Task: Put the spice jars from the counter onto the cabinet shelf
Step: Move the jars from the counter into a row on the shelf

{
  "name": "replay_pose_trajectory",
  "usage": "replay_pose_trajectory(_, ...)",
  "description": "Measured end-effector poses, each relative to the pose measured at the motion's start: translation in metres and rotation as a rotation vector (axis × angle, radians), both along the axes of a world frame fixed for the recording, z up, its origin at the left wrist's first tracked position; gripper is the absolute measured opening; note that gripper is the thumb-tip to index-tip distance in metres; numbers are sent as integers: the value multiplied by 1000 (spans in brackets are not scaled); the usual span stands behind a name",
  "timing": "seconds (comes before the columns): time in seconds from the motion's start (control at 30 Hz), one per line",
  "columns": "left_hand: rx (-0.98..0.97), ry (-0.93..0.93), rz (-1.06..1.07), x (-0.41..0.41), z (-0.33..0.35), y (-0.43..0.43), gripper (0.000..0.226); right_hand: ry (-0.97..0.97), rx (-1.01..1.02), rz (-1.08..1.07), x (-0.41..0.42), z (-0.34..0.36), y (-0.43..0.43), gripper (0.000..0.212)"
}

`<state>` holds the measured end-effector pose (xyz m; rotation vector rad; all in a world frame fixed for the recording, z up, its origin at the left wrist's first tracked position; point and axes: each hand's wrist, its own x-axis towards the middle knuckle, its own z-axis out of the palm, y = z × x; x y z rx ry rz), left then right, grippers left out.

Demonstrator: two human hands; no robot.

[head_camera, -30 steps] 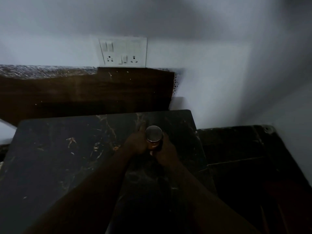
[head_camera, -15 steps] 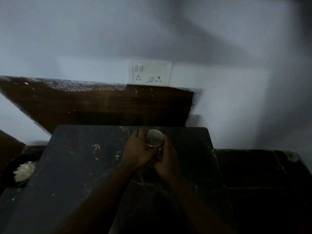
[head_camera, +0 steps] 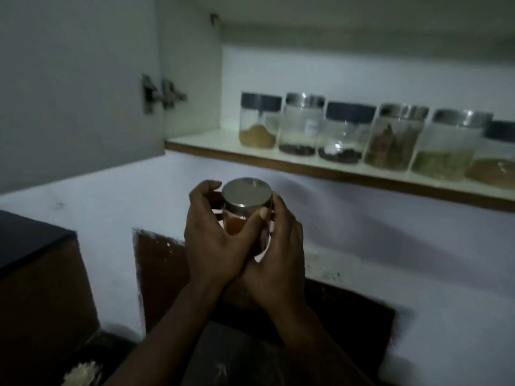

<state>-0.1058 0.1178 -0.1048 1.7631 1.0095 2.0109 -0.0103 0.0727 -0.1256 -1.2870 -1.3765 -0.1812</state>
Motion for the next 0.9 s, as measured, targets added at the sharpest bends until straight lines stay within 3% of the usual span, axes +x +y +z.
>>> replay_pose_trajectory(0.17, 164, -69, 161, -33, 113, 27, 72, -122, 133, 99, -26, 109, 46, 77)
replay_pose_trajectory(0.3, 88, 9, 258, -41, 160, 62, 82, -125, 75, 108, -35, 158, 87, 63)
replay_pose_trajectory(0.53, -99, 133, 186, -54, 149, 120, 80, -251, -168, 21, -41, 159, 137, 72)
replay_pose_trajectory(0.7, -45, 261, 211, -50, 122, 135, 57, -304, -141, -176, -42, 152, 150, 35)
replay_pose_trajectory(0.9, -165, 477, 347, -46, 126, 134, 56, -332, -105, -206, -41, 149, 153, 33)
